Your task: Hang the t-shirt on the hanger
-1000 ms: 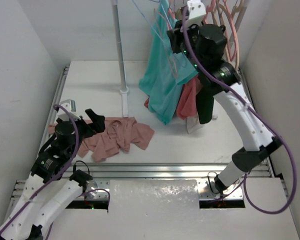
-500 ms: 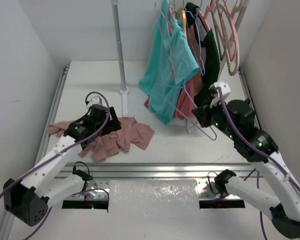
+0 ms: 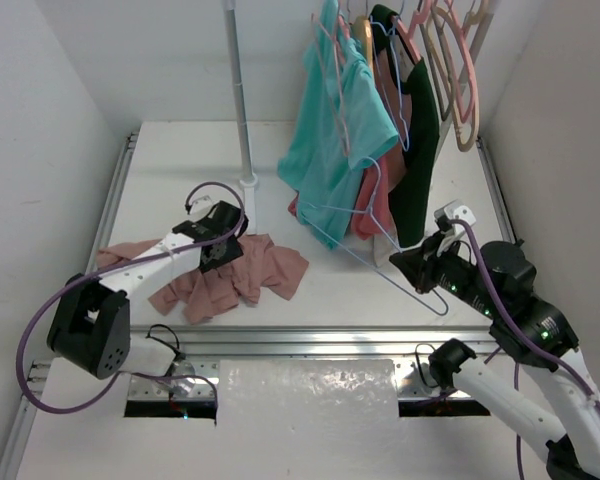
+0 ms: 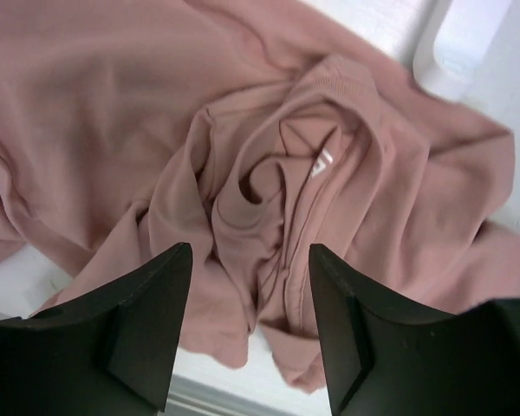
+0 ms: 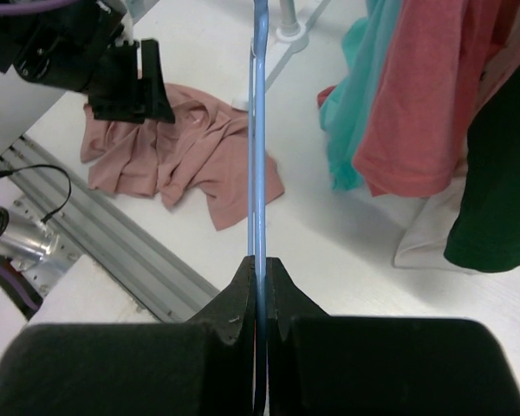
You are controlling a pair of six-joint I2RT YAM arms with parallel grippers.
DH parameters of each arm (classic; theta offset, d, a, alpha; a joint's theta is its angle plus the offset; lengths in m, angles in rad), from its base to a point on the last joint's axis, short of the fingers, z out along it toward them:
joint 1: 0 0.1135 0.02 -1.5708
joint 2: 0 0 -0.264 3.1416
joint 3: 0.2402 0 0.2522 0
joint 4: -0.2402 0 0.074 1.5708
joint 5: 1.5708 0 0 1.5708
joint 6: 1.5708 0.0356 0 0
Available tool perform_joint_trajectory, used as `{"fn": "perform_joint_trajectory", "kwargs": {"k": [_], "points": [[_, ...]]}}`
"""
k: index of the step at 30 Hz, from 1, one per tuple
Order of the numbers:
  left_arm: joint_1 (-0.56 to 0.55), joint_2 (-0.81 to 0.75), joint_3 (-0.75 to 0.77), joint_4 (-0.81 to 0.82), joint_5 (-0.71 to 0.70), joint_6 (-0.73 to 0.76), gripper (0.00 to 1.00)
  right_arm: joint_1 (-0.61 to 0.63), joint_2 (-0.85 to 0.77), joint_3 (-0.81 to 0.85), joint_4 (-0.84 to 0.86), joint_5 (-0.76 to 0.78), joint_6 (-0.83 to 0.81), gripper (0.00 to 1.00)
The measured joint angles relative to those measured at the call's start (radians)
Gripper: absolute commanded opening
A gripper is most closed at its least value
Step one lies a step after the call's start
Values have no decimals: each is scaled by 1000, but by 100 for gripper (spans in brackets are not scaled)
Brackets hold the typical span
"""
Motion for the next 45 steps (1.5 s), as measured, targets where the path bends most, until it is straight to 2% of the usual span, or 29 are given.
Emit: {"fn": "perform_joint_trajectory", "kwargs": {"k": [8, 13, 16, 19, 21, 22, 25, 27, 30, 31, 33, 34, 36, 39, 43, 45], "points": [[0, 45, 21, 15, -97, -63, 55, 0, -13, -55, 0, -71, -4, 0], [0, 130, 24, 31, -138, -84, 45, 0, -12, -74, 4, -107, -6, 0], [0, 161, 34, 30, -159, -93, 43, 0, -12, -84, 13, -126, -6, 0], [0, 165, 50, 33, -175, -100, 36, 0, -6, -90, 15, -141, -6, 0], [0, 165, 60, 41, -184, -106, 24, 0, 2, -98, 16, -151, -6, 0], [0, 165, 61, 46, -188, -108, 14, 0, 4, -102, 15, -155, -6, 0], [0, 165, 62, 50, -193, -109, 10, 0, 8, -111, 15, -161, -6, 0], [0, 165, 62, 55, -193, -108, 15, 0, 10, -111, 16, -162, -6, 0], [0, 165, 58, 61, -190, -106, 36, 0, 15, -111, 16, -165, -6, 0], [0, 165, 53, 65, -187, -107, 48, 0, 18, -111, 16, -166, -6, 0], [0, 165, 44, 72, -181, -113, 52, 0, 23, -111, 16, -167, -6, 0], [0, 164, 39, 76, -175, -111, 50, 0, 24, -111, 16, -169, -6, 0], [0, 163, 29, 84, -164, -114, 30, 0, 26, -111, 16, -173, -6, 0], [0, 163, 24, 89, -151, -112, 16, 0, 28, -111, 16, -180, -6, 0], [0, 163, 24, 95, -145, -113, 0, 0, 28, -111, 16, -182, -6, 0], [0, 163, 24, 97, -143, -113, 0, 0, 28, -111, 16, -182, -6, 0]]}}
